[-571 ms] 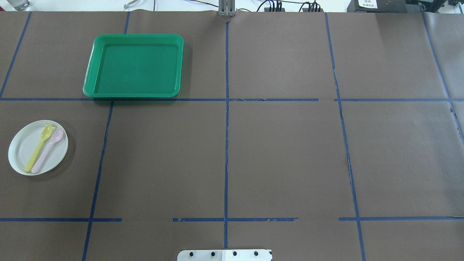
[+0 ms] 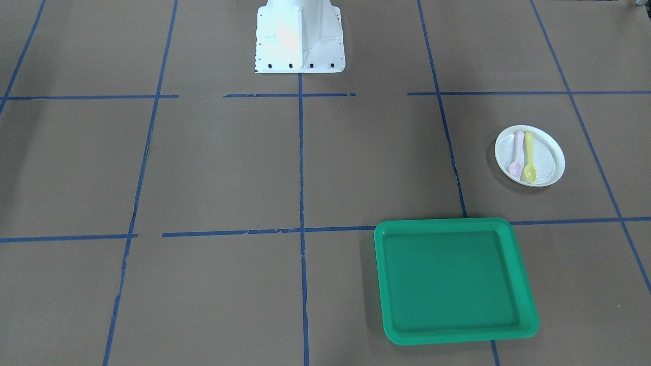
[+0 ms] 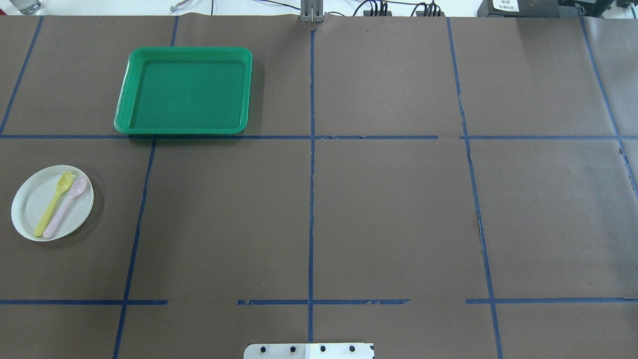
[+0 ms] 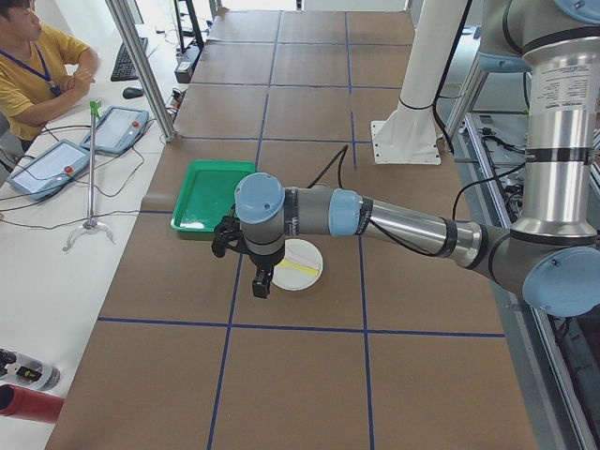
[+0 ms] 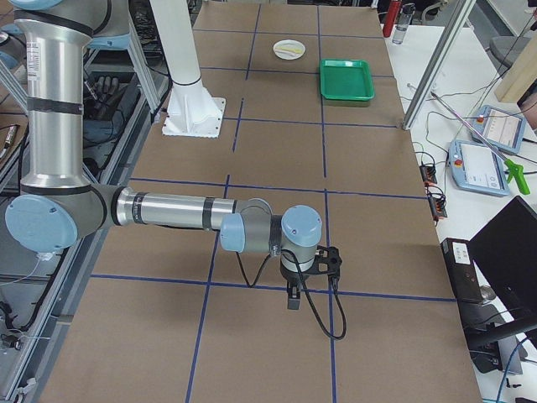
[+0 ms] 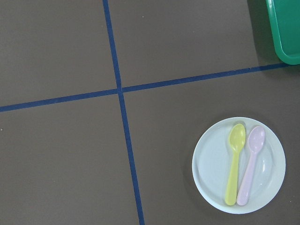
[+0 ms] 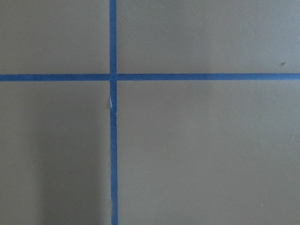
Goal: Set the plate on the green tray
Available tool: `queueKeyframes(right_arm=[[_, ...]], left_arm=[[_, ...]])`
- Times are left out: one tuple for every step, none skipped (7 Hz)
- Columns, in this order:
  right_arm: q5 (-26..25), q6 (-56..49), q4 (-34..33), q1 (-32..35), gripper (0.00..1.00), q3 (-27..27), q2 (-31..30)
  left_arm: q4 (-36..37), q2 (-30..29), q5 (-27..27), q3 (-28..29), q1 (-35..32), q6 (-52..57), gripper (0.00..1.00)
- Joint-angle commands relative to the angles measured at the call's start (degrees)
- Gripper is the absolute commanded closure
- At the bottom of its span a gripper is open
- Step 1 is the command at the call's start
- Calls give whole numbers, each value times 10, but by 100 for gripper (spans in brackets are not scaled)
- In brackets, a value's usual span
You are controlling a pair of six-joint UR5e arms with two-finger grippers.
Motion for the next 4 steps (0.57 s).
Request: queueKeyframes(right_arm=[[0,0,0,0,0,0,0],[0,0,0,0,0,0,0],[1,0,0,0,0,0,0],[0,0,0,0,0,0,0]], left_arm=[[-8,18,-3,37,-3,2,0],[-19,23,-2,40,-3,7,0],[-24,26,0,41,-3,4,0],[-24,40,1,39,-2,-1,0]])
